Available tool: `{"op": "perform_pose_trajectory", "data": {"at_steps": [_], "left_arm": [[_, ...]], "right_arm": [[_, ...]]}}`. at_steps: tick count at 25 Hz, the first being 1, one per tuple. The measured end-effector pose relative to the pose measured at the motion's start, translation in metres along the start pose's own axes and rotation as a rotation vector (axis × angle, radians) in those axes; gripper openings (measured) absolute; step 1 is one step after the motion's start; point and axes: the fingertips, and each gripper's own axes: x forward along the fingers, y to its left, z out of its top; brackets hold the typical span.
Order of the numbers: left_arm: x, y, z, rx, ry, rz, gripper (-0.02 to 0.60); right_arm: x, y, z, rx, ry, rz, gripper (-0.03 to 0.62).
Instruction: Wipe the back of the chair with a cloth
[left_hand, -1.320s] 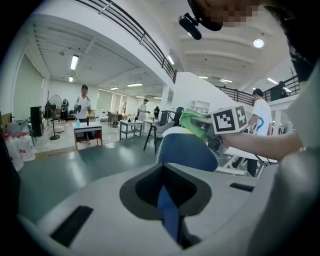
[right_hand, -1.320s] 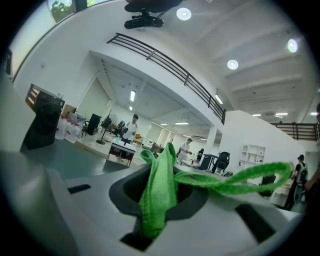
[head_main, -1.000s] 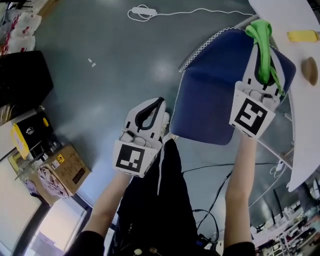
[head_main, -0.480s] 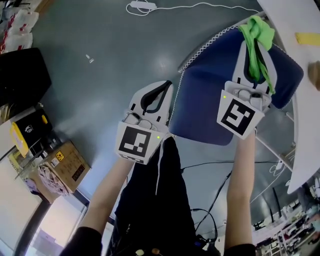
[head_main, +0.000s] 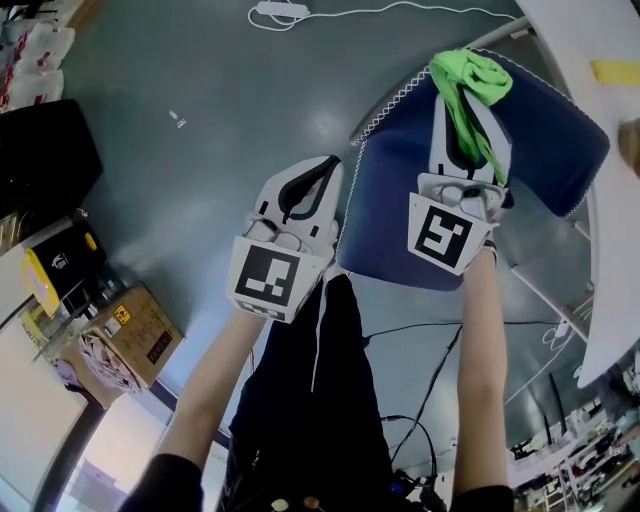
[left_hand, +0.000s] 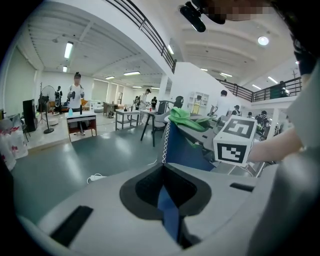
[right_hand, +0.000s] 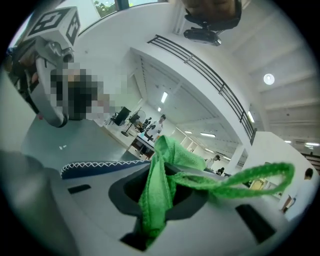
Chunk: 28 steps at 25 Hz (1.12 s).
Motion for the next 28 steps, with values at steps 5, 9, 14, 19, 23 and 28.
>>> {"op": "perform_pose_trajectory", "data": {"at_steps": [5,9,14,19,23,28], "left_arm": [[0.008,0.004,-0.003,0.015,0.005,-0.003,0.003],[0.012,0.007,-0.004,0.026,0.004,-0.005,0.003],[0.012,0.010,-0.013,0.031,0.023,-0.010,0.003],[0.012,0.010,-0.021,0.045,0.035,-0.021,0.003],[0.015,0.013,-0.024,0.054,0.043,-0.024,0.003],[0.017,0.018,-0.016,0.058,0.035,-0.018,0.003]], "right_arm": [[0.000,0.003,-0.004,0.033,-0.041,-0.047,0.057],[-0.001,0.011,-0.008,0.040,-0.059,-0.061,0.057],[-0.005,0.028,-0.011,0.041,-0.110,-0.076,0.057],[-0.011,0.054,-0.020,0.002,-0.155,-0.061,0.057],[-0.012,0.062,-0.024,-0.018,-0.173,-0.075,0.055],[-0.013,0.067,-0.027,-0.032,-0.175,-0.078,0.052]]}}
